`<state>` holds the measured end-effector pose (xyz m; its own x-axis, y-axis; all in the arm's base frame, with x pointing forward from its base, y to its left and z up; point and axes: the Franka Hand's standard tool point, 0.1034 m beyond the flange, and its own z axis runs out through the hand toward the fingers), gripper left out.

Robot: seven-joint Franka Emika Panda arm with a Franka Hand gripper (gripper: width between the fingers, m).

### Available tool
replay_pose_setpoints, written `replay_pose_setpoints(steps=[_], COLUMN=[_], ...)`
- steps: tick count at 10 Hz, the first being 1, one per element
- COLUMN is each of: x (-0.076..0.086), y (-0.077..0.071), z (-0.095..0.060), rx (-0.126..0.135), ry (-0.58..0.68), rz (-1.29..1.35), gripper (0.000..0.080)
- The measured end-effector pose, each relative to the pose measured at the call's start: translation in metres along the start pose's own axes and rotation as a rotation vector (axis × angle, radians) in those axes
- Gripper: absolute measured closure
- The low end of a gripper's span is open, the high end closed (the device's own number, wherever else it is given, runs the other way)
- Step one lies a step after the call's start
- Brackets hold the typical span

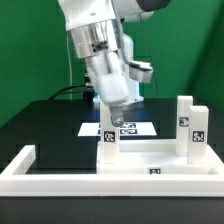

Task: Assemble desk

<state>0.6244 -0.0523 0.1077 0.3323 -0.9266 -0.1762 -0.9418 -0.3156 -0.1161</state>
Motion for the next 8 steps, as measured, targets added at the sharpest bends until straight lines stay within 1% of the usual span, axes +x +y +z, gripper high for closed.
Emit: replay_pose_setpoints(steps=[1,2,3,5,6,7,8], x=[-0.002,-0.001,-0.001,0.0,0.006,0.012,0.014], y=[0.003,0.003,0.003,0.004,0.002,-0.003,-0.003], z=[0.0,0.0,0.001,0.001,-0.002,-0.004,-0.005], rx=[-0.011,-0.012,-0.013,-0.018,-0.055,-0.055,-0.049], ry=[0.007,0.006,0.006,0.006,0.017,0.024,0.028], rz=[-0.158,-0.204,-0.241,-0.441,-0.692,-0.871,-0.951], gripper=[0.0204,0.016,0.0151,0.0151,0.0151,0.0151,0.0151])
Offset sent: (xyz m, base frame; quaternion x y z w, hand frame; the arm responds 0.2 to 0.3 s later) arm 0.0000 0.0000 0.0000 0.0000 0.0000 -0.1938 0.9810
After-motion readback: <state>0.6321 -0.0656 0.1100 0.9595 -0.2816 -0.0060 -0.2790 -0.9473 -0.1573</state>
